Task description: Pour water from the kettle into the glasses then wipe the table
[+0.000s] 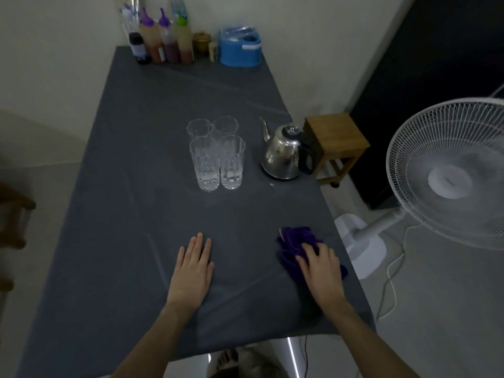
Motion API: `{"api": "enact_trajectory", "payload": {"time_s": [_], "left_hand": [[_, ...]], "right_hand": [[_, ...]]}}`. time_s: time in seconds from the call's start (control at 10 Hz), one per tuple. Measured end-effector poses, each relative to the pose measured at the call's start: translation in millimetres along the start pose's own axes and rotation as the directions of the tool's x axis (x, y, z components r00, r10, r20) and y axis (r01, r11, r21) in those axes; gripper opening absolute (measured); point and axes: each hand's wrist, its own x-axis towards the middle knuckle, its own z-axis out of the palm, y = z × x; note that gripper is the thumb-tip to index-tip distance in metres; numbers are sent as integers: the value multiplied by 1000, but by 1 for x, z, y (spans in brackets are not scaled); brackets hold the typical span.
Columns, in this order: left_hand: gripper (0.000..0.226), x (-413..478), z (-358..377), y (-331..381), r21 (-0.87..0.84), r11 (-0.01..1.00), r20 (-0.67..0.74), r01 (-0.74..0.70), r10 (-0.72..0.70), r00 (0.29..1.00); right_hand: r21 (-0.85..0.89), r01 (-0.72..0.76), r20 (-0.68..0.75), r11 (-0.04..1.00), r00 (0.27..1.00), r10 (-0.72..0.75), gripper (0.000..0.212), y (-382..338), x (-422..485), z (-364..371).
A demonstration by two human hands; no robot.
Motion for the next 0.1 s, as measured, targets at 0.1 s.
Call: {"api": "enact_trajectory", "payload": {"time_s": [0.1], "left_hand": [[53,6,-9,2,-23,1000,78,0,2,997]], "right_hand": [[-49,93,-17,994,995,-94,33,0,2,-11]]}}
